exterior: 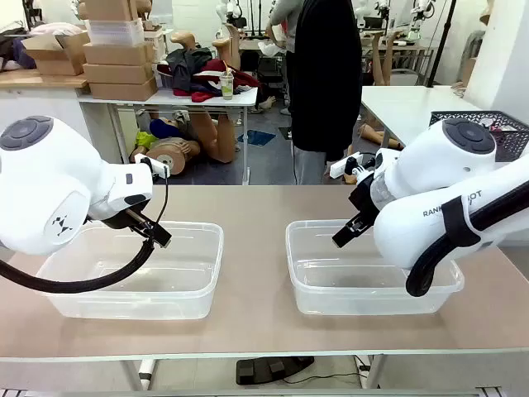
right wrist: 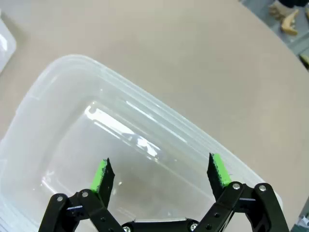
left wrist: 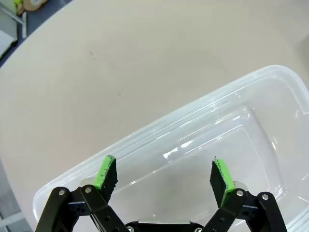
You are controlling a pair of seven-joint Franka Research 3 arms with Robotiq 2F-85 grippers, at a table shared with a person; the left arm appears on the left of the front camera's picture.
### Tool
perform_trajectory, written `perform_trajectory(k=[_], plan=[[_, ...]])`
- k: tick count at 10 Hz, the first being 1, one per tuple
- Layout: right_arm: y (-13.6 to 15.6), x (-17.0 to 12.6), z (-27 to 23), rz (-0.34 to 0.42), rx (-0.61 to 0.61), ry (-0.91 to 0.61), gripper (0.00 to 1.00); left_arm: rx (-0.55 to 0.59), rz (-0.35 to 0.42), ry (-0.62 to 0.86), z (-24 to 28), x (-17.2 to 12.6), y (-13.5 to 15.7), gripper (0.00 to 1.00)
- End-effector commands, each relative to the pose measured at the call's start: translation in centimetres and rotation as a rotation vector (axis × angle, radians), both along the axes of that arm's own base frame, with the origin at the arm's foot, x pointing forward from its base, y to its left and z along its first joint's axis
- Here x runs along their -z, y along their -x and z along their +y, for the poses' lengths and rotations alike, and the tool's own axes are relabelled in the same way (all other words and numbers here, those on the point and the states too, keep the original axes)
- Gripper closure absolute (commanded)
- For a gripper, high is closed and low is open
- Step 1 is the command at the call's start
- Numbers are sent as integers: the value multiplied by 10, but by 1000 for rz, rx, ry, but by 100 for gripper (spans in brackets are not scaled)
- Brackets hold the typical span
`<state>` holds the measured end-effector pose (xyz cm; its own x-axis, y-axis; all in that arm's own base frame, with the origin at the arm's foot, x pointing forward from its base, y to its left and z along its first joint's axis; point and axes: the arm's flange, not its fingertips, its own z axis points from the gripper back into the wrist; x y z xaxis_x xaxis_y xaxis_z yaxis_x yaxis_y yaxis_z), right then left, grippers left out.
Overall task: Sort the waste into each basket.
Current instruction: Pick up the Organizing box on the left side of the table and lift it.
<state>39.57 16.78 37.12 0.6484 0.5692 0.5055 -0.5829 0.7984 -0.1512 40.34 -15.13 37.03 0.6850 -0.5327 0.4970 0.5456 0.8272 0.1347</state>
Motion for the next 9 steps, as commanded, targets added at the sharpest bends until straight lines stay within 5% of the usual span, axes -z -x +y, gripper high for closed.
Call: perform_trajectory(k=[1, 9], plan=[[0, 0, 0, 0, 0, 0, 0, 0, -1, 0, 0, 0, 0, 0], [0, 0, 0, 0, 0, 0, 0, 0, -1, 0, 0, 0, 0, 0]])
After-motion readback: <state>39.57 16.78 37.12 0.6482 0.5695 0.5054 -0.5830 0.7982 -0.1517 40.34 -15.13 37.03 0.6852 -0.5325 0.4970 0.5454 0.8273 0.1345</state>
